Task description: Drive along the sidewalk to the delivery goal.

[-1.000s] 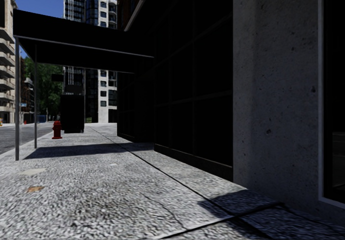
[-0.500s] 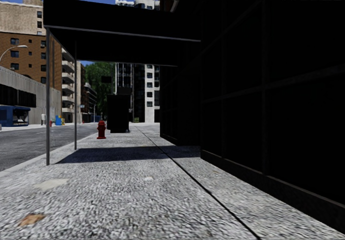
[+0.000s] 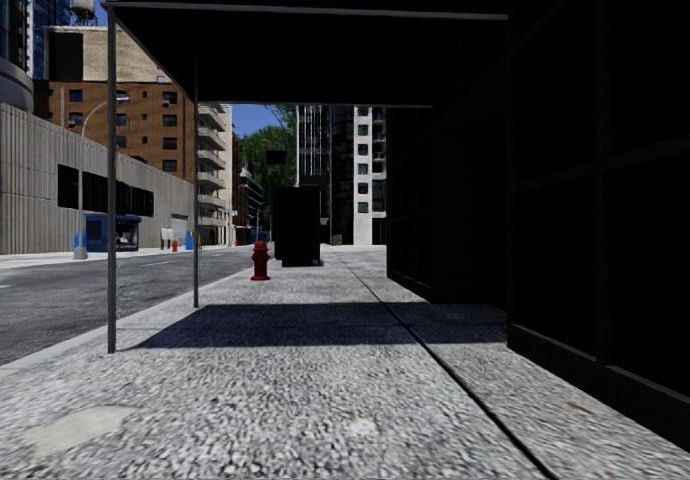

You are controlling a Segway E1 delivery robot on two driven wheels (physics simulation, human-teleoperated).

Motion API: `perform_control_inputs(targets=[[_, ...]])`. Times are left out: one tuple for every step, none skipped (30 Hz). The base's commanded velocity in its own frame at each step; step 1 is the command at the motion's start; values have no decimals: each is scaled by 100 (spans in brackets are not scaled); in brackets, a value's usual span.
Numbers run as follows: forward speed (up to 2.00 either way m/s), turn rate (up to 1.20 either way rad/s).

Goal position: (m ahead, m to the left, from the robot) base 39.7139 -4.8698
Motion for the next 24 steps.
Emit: perform_control_inputs(targets=[[200, 0], [200, 0], [200, 0], [200, 0], [200, 0], [200, 0], [200, 0], [200, 0], [200, 0], [200, 0], [200, 0], [200, 0], [200, 0], [200, 0], [200, 0], [200, 0], [200, 0], [200, 0], [200, 0], [200, 0], [200, 0], [200, 0], [200, 0], [200, 0]])
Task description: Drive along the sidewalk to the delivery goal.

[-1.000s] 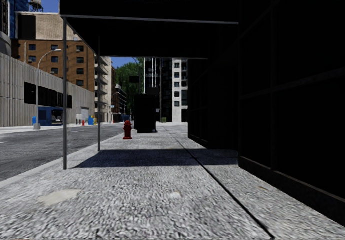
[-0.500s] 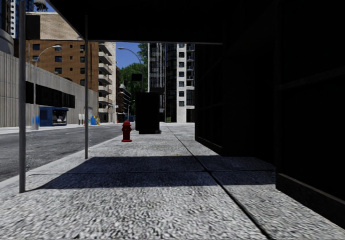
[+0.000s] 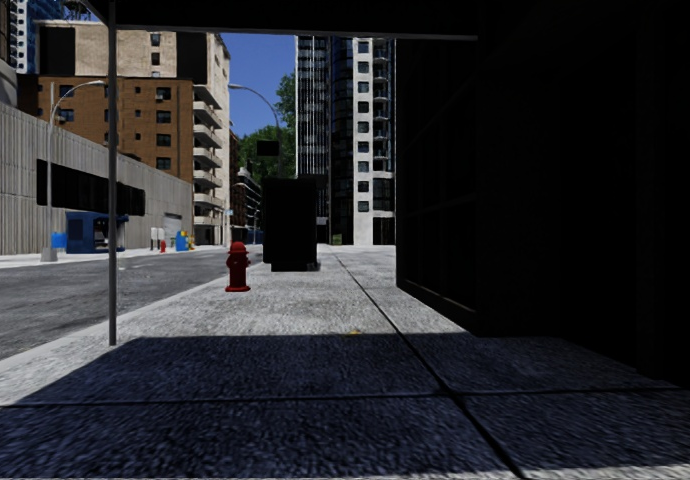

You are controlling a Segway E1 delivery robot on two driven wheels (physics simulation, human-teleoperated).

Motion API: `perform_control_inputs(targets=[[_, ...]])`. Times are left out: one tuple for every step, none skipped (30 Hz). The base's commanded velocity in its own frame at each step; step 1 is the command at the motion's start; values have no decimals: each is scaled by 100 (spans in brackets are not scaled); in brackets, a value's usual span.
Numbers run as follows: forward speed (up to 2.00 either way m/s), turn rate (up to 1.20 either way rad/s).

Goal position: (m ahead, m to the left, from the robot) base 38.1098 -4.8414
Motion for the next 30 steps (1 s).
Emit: perform_control_inputs(targets=[[200, 0], [200, 0], [200, 0], [200, 0], [200, 0], [200, 0], [200, 0], [200, 0], [200, 0], [200, 0], [200, 0], [200, 0], [200, 0], [200, 0], [200, 0], [200, 0], [200, 0], [200, 0], [200, 0], [200, 0], [200, 0], [200, 0], [200, 0], [200, 0], [200, 0], [200, 0], [200, 0], [200, 0], [200, 0], [200, 0]])
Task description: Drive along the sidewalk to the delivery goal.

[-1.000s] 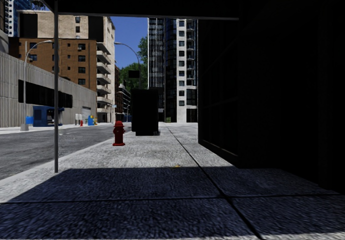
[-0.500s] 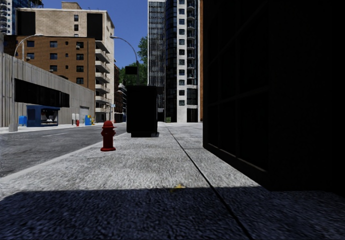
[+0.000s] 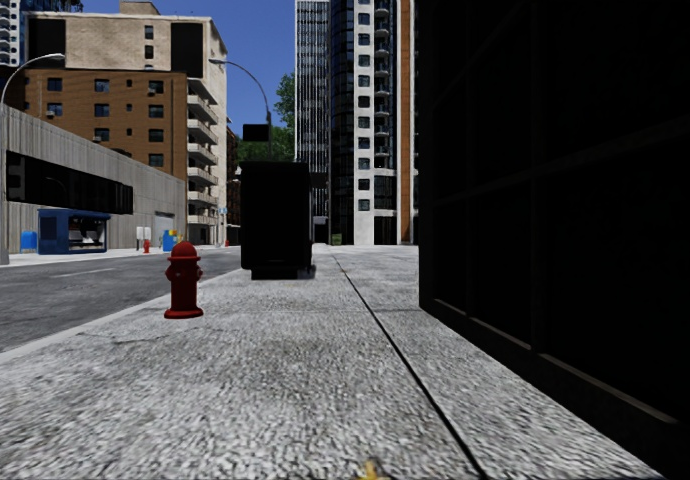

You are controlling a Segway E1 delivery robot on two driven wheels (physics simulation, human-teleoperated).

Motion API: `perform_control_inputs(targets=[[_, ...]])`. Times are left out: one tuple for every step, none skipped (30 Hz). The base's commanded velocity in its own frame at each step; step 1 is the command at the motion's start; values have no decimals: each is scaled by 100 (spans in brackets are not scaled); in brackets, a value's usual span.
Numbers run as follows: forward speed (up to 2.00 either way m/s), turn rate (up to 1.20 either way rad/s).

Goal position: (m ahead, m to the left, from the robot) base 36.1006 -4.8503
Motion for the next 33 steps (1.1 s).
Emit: perform_control_inputs(targets=[[200, 0], [200, 0], [200, 0], [200, 0], [200, 0], [200, 0], [200, 0], [200, 0], [200, 0], [200, 0], [200, 0], [200, 0], [200, 0], [200, 0], [200, 0], [200, 0], [200, 0], [200, 0], [200, 0], [200, 0], [200, 0], [200, 0], [200, 0], [200, 0], [200, 0], [200, 0], [200, 0], [200, 0], [200, 0], [200, 0], [200, 0], [200, 0], [200, 0]])
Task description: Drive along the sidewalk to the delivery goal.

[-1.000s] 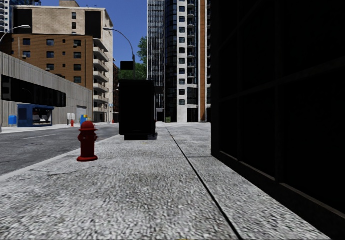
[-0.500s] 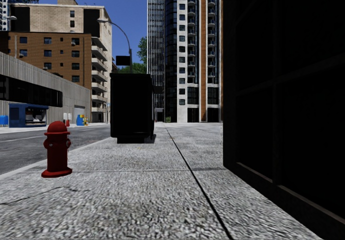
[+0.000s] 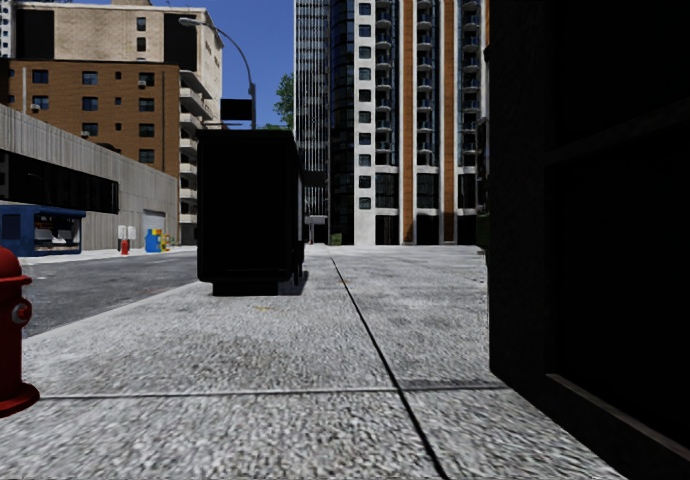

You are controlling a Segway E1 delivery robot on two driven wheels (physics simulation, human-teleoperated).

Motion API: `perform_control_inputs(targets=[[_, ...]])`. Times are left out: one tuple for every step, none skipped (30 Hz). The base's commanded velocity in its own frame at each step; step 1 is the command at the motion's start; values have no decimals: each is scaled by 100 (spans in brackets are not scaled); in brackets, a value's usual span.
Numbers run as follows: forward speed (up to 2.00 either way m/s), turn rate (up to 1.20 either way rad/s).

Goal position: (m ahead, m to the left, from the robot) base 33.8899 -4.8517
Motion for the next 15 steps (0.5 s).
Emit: perform_control_inputs(targets=[[200, 0], [200, 0], [200, 0], [200, 0], [200, 0], [200, 0], [200, 0], [200, 0], [200, 0], [200, 0], [200, 0], [200, 0], [200, 0], [200, 0], [200, 0]])
